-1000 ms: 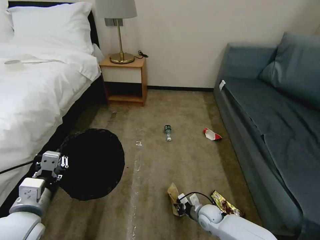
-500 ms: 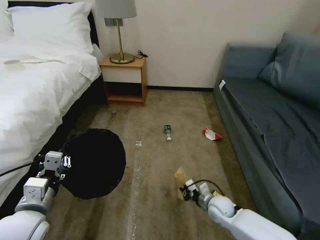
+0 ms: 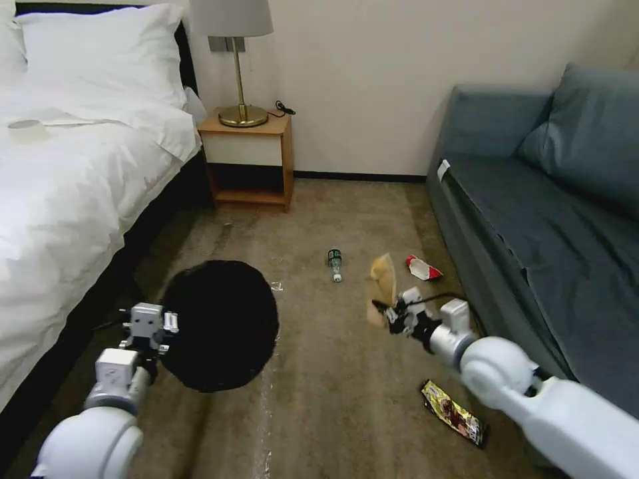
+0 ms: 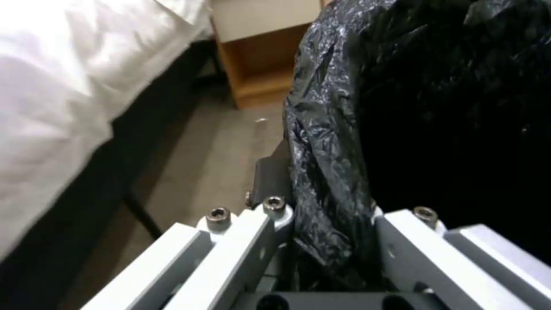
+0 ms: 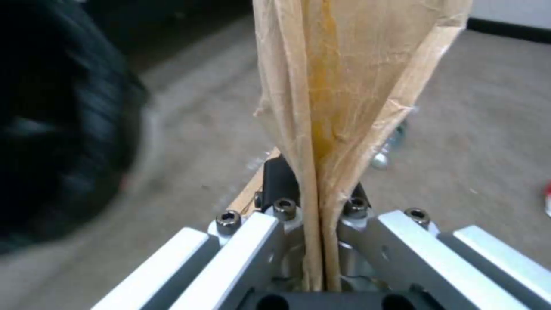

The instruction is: Pick up the trash bin, then pick up the garbage on the floor and place it into the trash bin.

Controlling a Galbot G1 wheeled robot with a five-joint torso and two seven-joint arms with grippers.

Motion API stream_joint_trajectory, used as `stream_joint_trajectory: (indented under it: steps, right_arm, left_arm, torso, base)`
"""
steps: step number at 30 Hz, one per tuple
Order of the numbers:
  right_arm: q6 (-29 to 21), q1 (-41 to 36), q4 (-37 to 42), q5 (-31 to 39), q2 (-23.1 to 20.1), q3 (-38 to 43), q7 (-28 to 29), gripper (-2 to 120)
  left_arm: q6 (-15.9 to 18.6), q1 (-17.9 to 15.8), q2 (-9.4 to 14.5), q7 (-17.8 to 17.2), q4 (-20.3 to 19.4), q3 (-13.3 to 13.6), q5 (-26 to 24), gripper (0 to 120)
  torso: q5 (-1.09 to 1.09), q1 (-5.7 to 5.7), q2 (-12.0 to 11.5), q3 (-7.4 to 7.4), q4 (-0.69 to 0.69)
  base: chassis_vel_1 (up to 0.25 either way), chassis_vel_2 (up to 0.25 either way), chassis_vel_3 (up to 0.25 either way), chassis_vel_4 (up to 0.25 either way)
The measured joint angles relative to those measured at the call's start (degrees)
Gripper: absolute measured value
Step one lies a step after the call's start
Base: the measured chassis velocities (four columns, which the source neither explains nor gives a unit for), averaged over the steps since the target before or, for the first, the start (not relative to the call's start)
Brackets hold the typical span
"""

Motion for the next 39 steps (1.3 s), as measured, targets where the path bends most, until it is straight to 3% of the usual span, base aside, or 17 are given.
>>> stream_joint_trajectory:
  steps: [6, 9, 14, 23, 34, 39]
  right_arm:
    - [-1.35, 7.56, 2.15, 4.29, 2.26, -5.5, 2.23, 0]
    - [-1.24, 15.0, -0.22, 6.59, 7.14, -12.45, 3.5, 0]
    - [-0.73, 18.95, -3.19, 7.28, 10.67, -16.97, 3.68, 0]
    - [0.21, 23.37, -8.58, 8.15, 16.59, -24.46, 3.88, 0]
    - [1.84, 26.08, -13.15, 8.64, 24.42, -29.86, 8.11, 0]
    - [2.48, 25.89, -13.02, 8.17, 25.61, -30.63, 9.81, 0]
  left_arm:
    - [-0.49, -2.11, -1.05, -0.03, 1.92, 2.61, 0.07, 4]
    - [-1.54, -3.31, -1.41, 0.53, 3.13, 3.49, -0.44, 4]
    - [-1.87, -4.72, -1.43, 0.68, 4.37, 3.57, -1.16, 4]
    - [-2.21, -8.88, -1.7, 0.7, 7.72, 4.33, -2.51, 4]
    - [-2.65, -9.74, -2.32, -0.15, 8.98, 4.24, -4.84, 4]
    - [-2.66, -9.74, -2.46, -0.25, 8.98, 3.82, -5.14, 4]
  torso:
    - [0.01, 0.0, 0.0, 0.0, 0.01]
    - [0.01, 0.0, 0.0, 0.01, 0.03]
    - [0.0, 0.0, 0.0, 0.01, 0.03]
    - [-0.01, 0.0, 0.0, 0.0, 0.01]
    - [0.0, 0.0, 0.0, 0.0, 0.02]
    - [0.0, 0.0, 0.0, 0.0, 0.02]
  base:
    - [0.0, 0.0, 0.0, 0.0]
    - [0.0, 0.0, 0.0, 0.0]
    - [0.0, 0.0, 0.0, 0.0]
    - [0.0, 0.0, 0.0, 0.0]
    - [0.0, 0.0, 0.0, 0.0]
    - [0.0, 0.0, 0.0, 0.0]
